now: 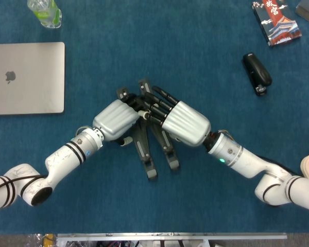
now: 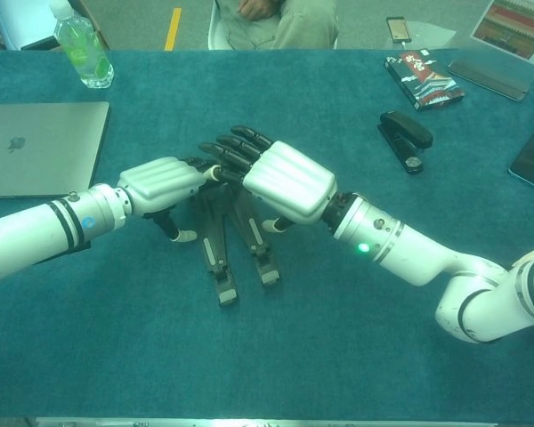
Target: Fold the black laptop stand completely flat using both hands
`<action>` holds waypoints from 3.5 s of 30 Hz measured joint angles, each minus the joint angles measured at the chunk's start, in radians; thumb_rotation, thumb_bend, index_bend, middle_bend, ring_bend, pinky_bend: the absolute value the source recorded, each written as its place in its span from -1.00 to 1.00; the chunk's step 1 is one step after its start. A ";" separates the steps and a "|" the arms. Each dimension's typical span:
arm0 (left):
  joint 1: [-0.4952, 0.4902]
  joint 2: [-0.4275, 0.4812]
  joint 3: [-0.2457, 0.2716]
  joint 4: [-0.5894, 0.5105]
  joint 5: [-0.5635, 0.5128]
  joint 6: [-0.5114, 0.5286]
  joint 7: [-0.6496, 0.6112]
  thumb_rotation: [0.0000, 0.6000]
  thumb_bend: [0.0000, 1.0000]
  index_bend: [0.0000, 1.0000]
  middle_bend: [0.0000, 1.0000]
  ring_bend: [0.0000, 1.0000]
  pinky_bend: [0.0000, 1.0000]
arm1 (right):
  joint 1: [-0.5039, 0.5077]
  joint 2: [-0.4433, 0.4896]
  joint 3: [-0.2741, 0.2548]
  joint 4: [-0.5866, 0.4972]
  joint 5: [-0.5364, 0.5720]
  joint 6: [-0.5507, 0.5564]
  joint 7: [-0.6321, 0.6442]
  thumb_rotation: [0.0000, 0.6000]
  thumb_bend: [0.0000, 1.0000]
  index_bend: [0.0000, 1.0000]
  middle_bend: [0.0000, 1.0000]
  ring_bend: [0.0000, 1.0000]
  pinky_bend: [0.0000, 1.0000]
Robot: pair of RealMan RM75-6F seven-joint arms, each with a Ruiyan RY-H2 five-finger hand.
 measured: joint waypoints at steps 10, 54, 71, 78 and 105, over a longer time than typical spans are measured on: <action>-0.004 0.002 0.002 -0.008 0.002 -0.005 -0.004 1.00 -0.51 -1.00 -1.00 -1.00 -0.84 | 0.006 -0.029 0.003 0.034 0.005 0.013 0.006 1.00 -1.00 -1.00 -1.00 -1.00 -0.93; -0.123 0.159 0.022 -0.127 0.066 -0.127 0.180 1.00 -0.51 -0.78 -1.00 -1.00 -0.84 | -0.032 0.285 0.093 -0.410 0.104 0.048 -0.083 1.00 -1.00 -1.00 -1.00 -1.00 -0.93; -0.184 0.112 0.002 -0.107 0.001 -0.205 0.295 1.00 -0.50 -0.60 -1.00 -1.00 -0.83 | -0.082 0.410 0.141 -0.524 0.158 0.052 -0.127 1.00 -1.00 -1.00 -1.00 -1.00 -0.93; -0.193 0.111 0.003 -0.118 -0.028 -0.216 0.320 1.00 -0.51 -0.61 -1.00 -1.00 -0.84 | -0.087 0.411 0.145 -0.520 0.155 0.055 -0.120 1.00 -1.00 -1.00 -1.00 -1.00 -0.93; -0.215 0.122 0.010 -0.162 -0.059 -0.201 0.363 1.00 -0.51 -0.68 -1.00 -1.00 -0.84 | -0.097 0.401 0.150 -0.517 0.148 0.057 -0.114 1.00 -1.00 -1.00 -1.00 -1.00 -0.93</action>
